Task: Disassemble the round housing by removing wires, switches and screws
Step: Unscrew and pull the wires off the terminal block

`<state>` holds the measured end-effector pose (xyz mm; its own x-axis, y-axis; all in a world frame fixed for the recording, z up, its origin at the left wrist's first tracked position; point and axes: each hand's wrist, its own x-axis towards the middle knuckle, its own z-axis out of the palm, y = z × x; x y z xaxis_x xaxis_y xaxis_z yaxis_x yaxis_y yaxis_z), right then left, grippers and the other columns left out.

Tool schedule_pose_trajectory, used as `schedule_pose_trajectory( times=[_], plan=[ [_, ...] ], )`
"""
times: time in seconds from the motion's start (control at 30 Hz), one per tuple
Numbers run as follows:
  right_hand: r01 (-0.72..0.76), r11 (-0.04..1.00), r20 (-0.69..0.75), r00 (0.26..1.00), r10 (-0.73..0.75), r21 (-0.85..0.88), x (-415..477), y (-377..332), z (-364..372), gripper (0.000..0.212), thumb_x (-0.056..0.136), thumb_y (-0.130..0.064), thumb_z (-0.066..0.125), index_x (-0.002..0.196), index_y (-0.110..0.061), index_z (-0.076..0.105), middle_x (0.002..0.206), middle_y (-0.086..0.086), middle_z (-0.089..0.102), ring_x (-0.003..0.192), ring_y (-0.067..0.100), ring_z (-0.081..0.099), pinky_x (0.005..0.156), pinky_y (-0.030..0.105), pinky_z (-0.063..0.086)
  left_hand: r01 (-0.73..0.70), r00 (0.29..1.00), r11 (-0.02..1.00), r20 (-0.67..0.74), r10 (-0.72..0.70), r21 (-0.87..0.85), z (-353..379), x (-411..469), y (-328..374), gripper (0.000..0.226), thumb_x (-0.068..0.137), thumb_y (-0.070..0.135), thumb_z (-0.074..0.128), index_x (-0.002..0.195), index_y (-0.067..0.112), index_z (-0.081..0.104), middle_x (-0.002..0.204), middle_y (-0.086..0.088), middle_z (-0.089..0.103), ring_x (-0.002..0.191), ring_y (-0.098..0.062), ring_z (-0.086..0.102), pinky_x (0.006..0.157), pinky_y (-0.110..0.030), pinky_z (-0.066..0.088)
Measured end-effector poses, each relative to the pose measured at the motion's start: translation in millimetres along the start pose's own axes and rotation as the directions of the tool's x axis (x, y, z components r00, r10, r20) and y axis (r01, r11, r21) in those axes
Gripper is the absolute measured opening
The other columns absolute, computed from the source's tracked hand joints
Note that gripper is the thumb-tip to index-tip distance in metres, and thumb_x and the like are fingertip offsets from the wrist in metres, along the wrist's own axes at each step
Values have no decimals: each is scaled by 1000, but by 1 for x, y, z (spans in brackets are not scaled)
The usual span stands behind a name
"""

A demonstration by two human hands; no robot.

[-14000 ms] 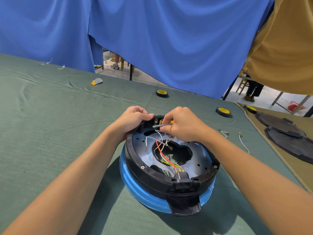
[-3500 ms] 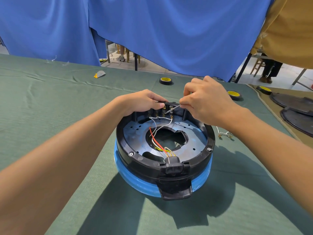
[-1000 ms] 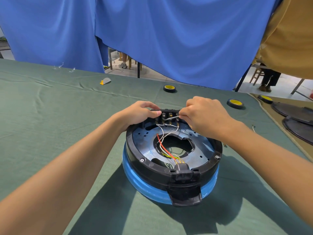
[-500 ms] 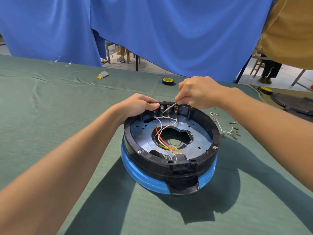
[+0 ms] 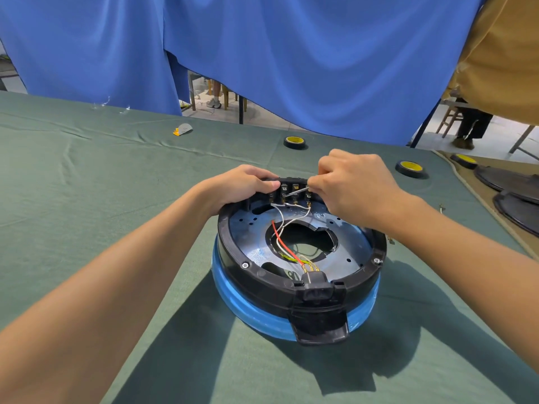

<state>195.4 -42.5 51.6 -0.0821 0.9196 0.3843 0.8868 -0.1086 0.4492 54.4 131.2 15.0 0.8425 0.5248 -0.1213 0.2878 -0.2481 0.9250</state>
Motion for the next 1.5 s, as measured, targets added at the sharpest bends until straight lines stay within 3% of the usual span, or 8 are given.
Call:
schedule_pose_trajectory(
  times=[0.13, 0.27, 0.43, 0.73, 0.93, 1.07, 1.33, 1.5],
  plan=[
    [60, 995, 21, 998, -59, -78, 2, -3, -7, 11, 78, -9, 67, 70, -16, 69, 71, 1, 57, 71, 25, 53, 50, 26, 24, 12, 1000, 1000, 12, -12, 1, -1, 1, 0, 21, 97, 25, 60, 115, 21, 70, 104, -7, 75, 94, -24, 72, 85, -39, 57],
    [138, 980, 49, 990, -132, -146, 11, -1, -13, 17, 84, -12, 55, 82, -19, 70, 81, -1, 58, 82, 22, 52, 54, 29, 25, 6, 1000, 1000, 16, -7, 26, -1, 3, 0, 22, 97, 26, 60, 116, 21, 69, 103, -6, 75, 92, -22, 73, 82, -36, 57],
    [207, 974, 124, 973, -195, -97, 33, 11, -21, 18, 83, -10, 52, 79, -19, 68, 78, -6, 46, 89, 22, 50, 56, 30, 28, -1, 1000, 998, 0, 1, 57, -1, 2, 1, 13, 96, 27, 60, 102, 31, 71, 93, 5, 77, 83, -12, 73, 64, -21, 55],
    [152, 977, 302, 934, -192, 152, 63, 35, -13, 19, 92, -25, 60, 96, -34, 76, 98, -12, 62, 95, 10, 42, 78, 40, 48, 15, 1000, 996, -6, -15, 89, -1, 1, 3, 27, 96, 26, 60, 122, 21, 68, 110, -4, 73, 98, -21, 70, 91, -36, 54],
    [211, 965, 345, 904, -252, 154, 77, 40, -7, 16, 93, -28, 61, 95, -36, 75, 103, -14, 62, 101, 10, 41, 73, 31, 24, 19, 1000, 990, -14, -17, 139, -2, 3, 3, 28, 95, 31, 61, 122, 25, 67, 115, -2, 70, 103, -20, 67, 95, -36, 51],
    [218, 962, 370, 890, -265, 166, 80, 40, -7, 17, 94, -28, 60, 95, -37, 74, 105, -15, 62, 102, 10, 40, 74, 32, 23, 7, 999, 990, -34, -2, 142, -1, 2, 3, 20, 94, 31, 62, 113, 31, 68, 113, 3, 70, 99, -12, 67, 84, -24, 50],
    [152, 988, 165, 975, -145, -26, 43, 25, -11, 19, 89, -20, 53, 80, -25, 69, 81, -8, 58, 89, 21, 49, 63, 33, 40, 21, 999, 994, -38, -17, 108, 0, 0, 2, 27, 95, 30, 62, 121, 26, 68, 115, -2, 71, 102, -20, 68, 97, -38, 52],
    [170, 977, 102, 982, -158, -126, 22, 10, -13, 15, 85, -16, 57, 81, -24, 69, 76, -3, 55, 82, 23, 51, 54, 29, 28, 31, 999, 996, -26, -29, 84, 0, 1, 3, 30, 96, 29, 61, 124, 22, 67, 110, -5, 72, 99, -24, 70, 96, -43, 53]
  ],
)
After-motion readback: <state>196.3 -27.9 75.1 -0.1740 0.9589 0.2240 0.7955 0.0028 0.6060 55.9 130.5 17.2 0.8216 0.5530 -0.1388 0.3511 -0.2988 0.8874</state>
